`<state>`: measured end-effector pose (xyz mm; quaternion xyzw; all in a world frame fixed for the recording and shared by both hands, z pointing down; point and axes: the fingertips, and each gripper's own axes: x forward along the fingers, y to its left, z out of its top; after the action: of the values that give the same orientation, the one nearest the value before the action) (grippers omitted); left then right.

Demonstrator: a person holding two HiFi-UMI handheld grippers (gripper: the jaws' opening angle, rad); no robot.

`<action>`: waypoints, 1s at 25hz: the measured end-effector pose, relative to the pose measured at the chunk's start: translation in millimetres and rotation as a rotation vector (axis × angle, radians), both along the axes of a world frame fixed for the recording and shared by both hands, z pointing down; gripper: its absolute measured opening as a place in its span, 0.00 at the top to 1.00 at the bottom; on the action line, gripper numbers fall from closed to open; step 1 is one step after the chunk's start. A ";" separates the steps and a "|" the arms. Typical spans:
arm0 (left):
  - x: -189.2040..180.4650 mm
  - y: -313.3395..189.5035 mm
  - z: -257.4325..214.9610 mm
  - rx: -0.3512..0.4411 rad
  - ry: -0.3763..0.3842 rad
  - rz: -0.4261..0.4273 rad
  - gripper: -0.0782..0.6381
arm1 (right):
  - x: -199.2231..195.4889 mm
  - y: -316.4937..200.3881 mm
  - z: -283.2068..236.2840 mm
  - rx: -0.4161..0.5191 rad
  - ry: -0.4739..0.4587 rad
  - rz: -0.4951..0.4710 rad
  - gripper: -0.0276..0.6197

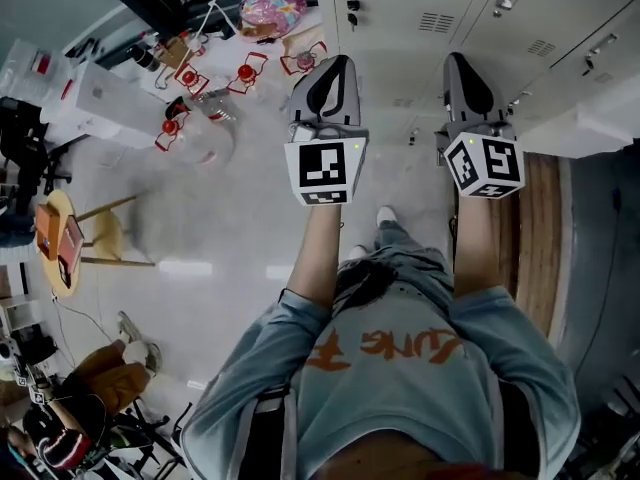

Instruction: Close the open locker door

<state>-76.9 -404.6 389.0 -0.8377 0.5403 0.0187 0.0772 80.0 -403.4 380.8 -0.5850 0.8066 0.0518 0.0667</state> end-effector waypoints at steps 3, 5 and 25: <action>-8.9 8.7 32.6 -0.057 -0.016 -0.018 0.86 | 5.7 14.8 29.3 -0.060 0.014 0.007 0.91; -14.4 14.1 50.9 -0.090 -0.023 -0.032 0.86 | 9.6 22.4 52.5 -0.113 0.021 0.014 0.91; -39.3 81.8 115.5 -0.239 -0.040 -0.059 0.86 | -16.4 78.5 120.8 -0.238 0.030 -0.038 0.91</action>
<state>-116.2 -322.9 504.6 -0.8249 0.5614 -0.0649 -0.0119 63.5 -324.9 501.6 -0.5724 0.8191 -0.0367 -0.0141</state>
